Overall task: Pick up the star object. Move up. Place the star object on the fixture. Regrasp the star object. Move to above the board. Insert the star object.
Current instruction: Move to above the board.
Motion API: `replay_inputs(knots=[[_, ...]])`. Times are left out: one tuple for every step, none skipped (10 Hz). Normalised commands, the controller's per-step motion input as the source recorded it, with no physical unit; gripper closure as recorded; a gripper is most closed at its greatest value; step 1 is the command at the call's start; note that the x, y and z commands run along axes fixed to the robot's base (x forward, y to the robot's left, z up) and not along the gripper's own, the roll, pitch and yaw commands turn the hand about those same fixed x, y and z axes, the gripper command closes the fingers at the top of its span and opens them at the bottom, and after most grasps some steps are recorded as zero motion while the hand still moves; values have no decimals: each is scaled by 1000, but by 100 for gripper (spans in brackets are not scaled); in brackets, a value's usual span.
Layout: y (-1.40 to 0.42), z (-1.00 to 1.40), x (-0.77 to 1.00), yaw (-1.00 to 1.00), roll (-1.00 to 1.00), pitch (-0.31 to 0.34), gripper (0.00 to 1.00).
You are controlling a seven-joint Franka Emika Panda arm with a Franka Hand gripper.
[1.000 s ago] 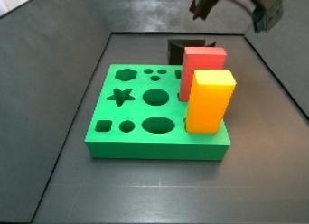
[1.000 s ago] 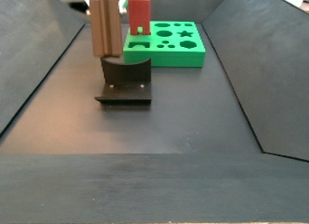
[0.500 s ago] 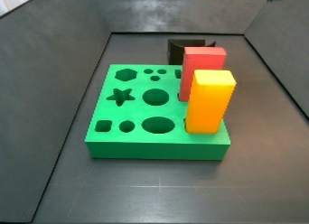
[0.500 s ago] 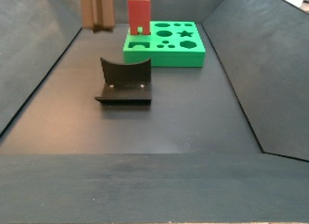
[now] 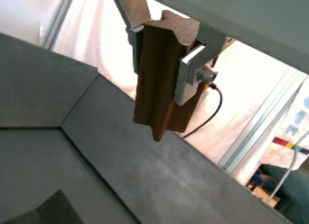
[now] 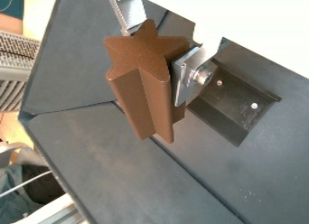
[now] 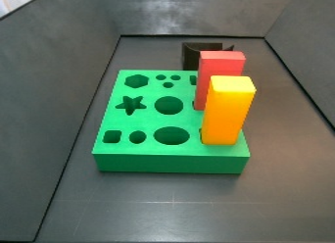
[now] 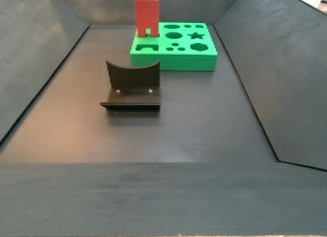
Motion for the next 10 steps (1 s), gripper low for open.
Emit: replay_inputs(knots=[[-16, 367, 25, 92, -48, 129, 100], [-1000, 180, -676, -45, -1000, 14, 100], [-1000, 155, -682, -43, -1000, 4, 100], [-1000, 174, -727, -42, -1000, -26, 100], [-1000, 166, -747, -44, -1000, -41, 100], [-1000, 170, -764, -49, -1000, -52, 100], [-1000, 175, -795, -53, -1000, -63, 100], [-1000, 176, -822, -55, -1000, -73, 100], [-1000, 180, -863, -55, -1000, -90, 100], [-1000, 181, -917, -57, -1000, -104, 100]])
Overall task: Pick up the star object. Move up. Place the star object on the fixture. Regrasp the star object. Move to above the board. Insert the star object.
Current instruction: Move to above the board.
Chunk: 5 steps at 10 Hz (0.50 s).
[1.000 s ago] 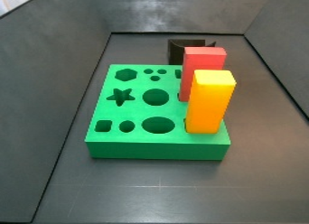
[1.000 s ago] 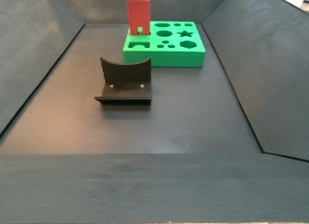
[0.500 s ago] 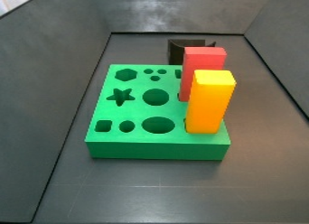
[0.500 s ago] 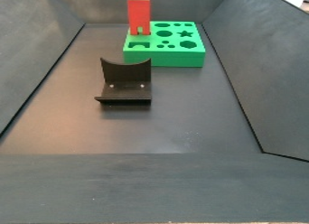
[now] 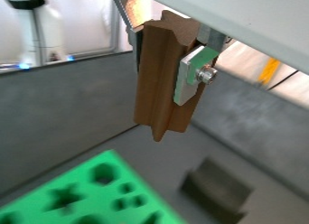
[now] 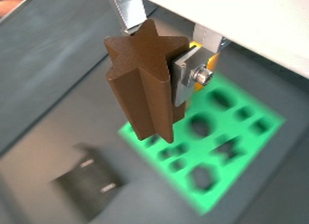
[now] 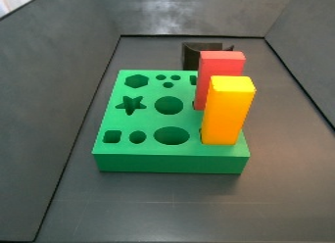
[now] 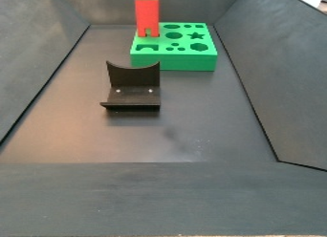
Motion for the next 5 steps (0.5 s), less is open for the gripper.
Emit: replay_inputs(knots=[[-628, 120, -648, -56, -1000, -136, 100], [-351, 67, -430, -49, -902, -140, 100], [-217, 39, -316, -38, -762, -120, 100], [-75, 23, -146, -18, -418, -74, 100], [-31, 12, -98, -13, -295, -64, 100]])
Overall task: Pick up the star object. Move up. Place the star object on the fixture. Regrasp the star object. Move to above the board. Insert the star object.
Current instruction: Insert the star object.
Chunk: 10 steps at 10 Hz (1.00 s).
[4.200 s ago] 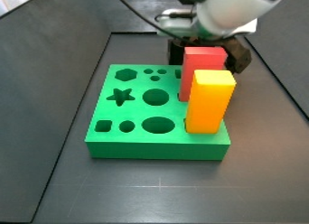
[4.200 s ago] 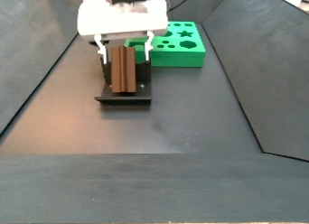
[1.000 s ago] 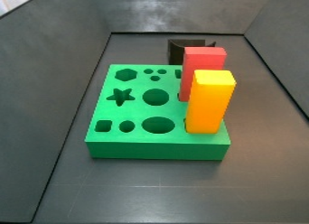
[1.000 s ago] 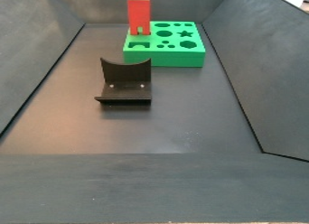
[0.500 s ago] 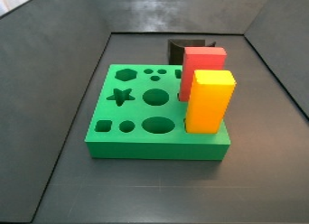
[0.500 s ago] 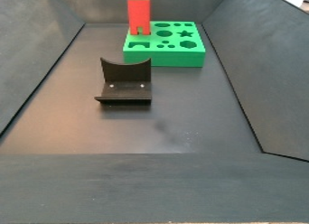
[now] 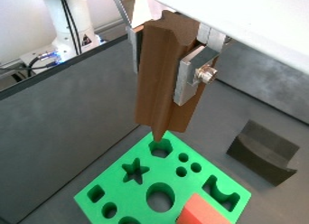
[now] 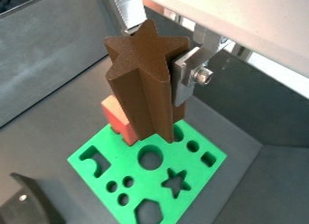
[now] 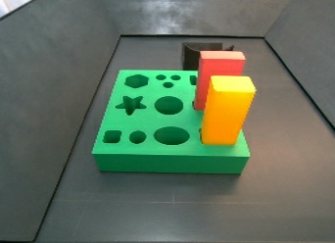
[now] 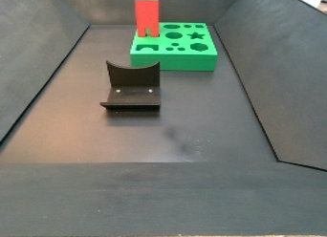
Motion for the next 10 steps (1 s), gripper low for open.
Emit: replay_inputs(knots=[[0, 0, -37, 0, 0, -7, 100], [0, -40, 0, 0, 39, 0, 100], [89, -177, 0, 0, 147, 0, 100], [31, -246, 0, 0, 344, 0, 100], [69, -303, -6, -9, 284, -10, 100], [49, -320, 0, -34, 191, -47, 100], [66, -269, 0, -46, 233, -19, 100], [6, -49, 0, -49, 136, 0, 100], [-100, -49, 3, 0, 0, 0, 100], [0, -311, -17, -306, 69, -61, 100]])
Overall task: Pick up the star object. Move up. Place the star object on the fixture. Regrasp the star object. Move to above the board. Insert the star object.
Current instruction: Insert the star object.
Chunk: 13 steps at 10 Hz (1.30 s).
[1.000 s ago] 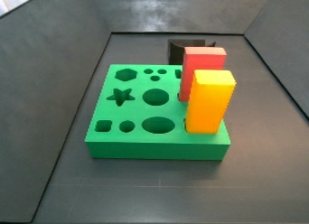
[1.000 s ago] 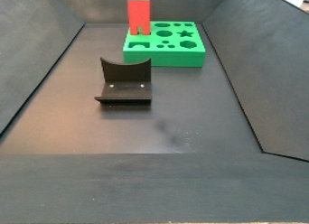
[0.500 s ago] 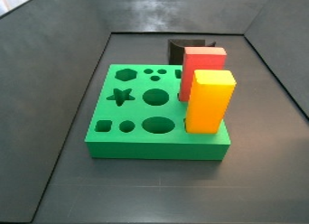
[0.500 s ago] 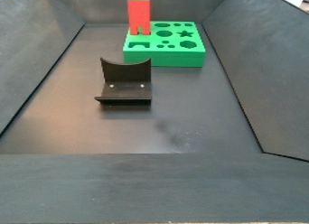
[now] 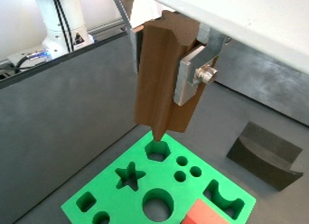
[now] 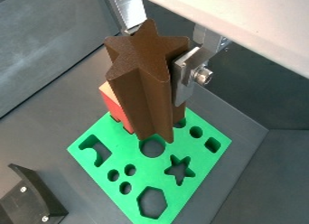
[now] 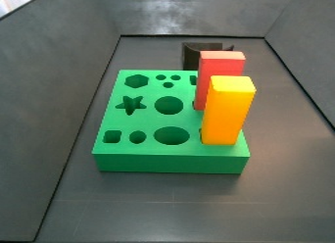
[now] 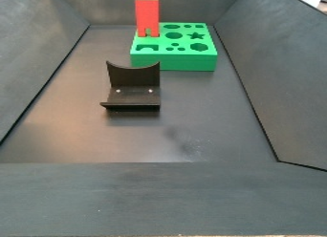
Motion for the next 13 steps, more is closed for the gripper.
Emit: replay_inputs(knots=[[0, -469, -34, -526, 40, -129, 100], [54, -397, 0, -546, 0, -91, 100], [49, -311, 0, -600, 0, -90, 100], [74, -243, 0, -571, -33, -79, 100], [54, -249, 0, -526, -13, -64, 100], [29, -209, -40, -651, -31, -93, 100], [46, -106, -51, -669, -77, -111, 100], [34, -114, -111, -683, -67, -131, 100], [9, 0, 0, -603, -94, -127, 100], [26, -49, 0, -471, -76, -119, 100], [9, -191, -26, -469, -20, -151, 100], [6, -369, -109, -451, 0, -203, 100], [0, -409, -174, -460, 27, -211, 100]])
